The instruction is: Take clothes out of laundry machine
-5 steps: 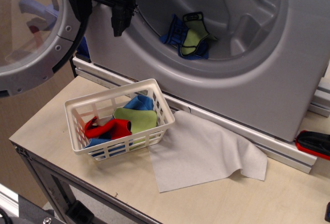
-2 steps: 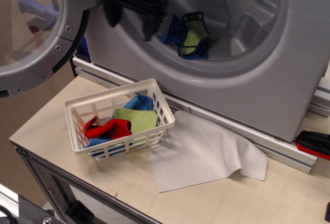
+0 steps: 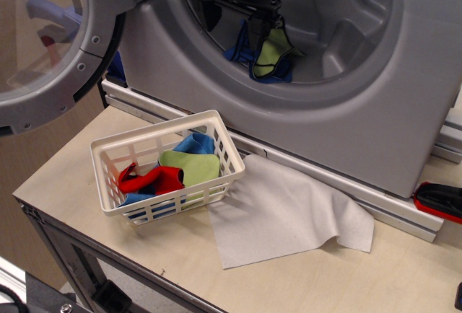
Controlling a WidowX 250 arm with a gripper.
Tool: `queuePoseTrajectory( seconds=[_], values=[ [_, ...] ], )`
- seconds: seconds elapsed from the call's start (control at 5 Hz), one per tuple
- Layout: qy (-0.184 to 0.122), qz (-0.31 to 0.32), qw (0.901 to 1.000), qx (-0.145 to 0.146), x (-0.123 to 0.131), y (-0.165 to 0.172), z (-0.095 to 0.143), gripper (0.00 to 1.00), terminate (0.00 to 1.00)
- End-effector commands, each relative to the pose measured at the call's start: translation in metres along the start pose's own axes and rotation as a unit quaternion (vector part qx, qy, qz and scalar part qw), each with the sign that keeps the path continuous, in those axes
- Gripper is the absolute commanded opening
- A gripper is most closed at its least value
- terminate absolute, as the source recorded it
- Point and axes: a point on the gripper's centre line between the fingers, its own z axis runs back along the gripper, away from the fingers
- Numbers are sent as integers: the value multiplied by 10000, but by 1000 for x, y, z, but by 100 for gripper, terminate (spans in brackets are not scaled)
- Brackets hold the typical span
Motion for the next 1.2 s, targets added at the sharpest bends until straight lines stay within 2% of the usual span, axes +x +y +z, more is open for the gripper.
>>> queuePoseTrajectory(
  seconds=[0.0, 0.2, 0.4, 0.6, 0.8, 1.0],
  values=[
    [-819, 10, 9966, 116, 24, -11, -10, 100, 0],
    [-683, 24, 9974, 242, 23, -9, -23, 100, 0],
    [-534, -38, 9967, 615, 23, 1, -36, 100, 0],
    [-523, -41, 9977, 433, 26, 4, -49, 100, 0],
    [-277, 49, 9993, 262, 29, 2, -50, 100, 0],
    [-345, 155, 9988, 307, 26, -1, -51, 0, 0]
  ],
)
